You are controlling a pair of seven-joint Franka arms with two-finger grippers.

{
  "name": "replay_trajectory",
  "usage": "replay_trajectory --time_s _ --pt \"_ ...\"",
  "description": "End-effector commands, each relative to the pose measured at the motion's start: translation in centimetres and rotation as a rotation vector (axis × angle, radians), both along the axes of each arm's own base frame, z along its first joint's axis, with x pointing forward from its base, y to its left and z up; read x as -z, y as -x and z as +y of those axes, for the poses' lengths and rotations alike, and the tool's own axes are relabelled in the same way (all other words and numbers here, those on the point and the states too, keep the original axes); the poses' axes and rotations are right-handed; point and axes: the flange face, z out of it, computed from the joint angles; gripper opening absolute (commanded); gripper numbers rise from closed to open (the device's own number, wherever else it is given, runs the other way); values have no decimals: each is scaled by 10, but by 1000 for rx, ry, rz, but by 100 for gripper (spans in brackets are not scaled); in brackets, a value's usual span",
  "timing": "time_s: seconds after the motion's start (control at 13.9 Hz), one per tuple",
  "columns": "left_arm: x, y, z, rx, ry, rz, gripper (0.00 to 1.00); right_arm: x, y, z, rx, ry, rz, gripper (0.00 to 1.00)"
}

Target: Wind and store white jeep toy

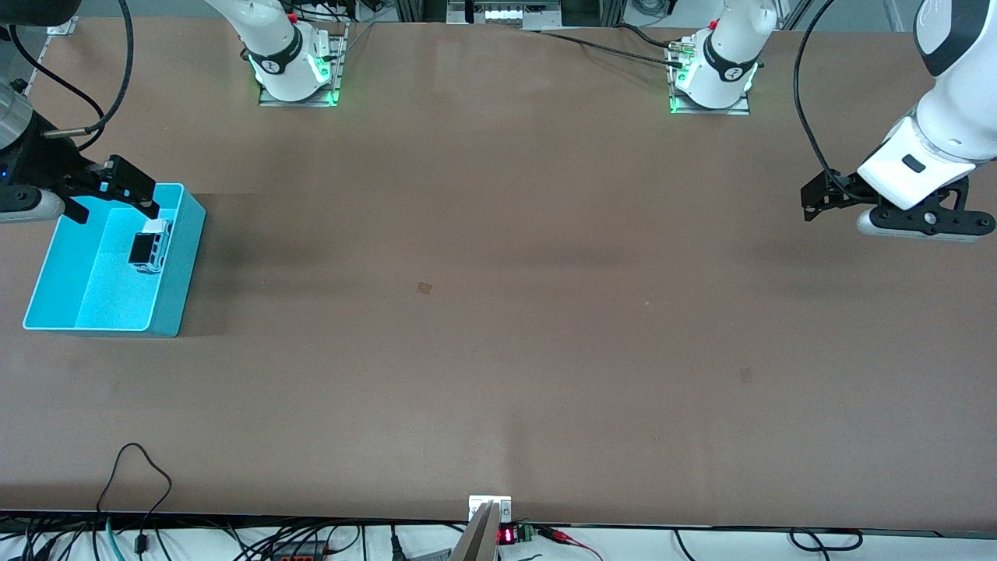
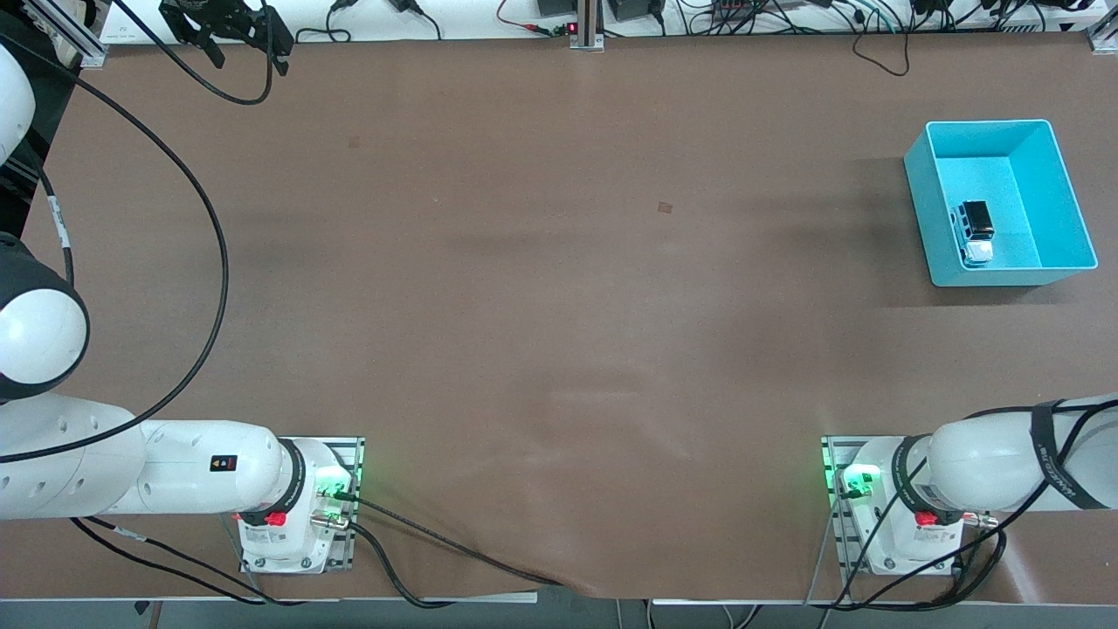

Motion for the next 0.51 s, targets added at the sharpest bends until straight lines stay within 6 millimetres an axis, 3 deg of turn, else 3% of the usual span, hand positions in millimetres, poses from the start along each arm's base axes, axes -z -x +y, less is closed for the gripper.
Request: replay_trajectory --time_s 0.0,0.43 --pt "-7 2 -1 20 2 4 100 -6 6 -1 31 -1 40 100" --pt "-7 2 -2 22 2 4 100 -12 6 1 62 -7 33 100"
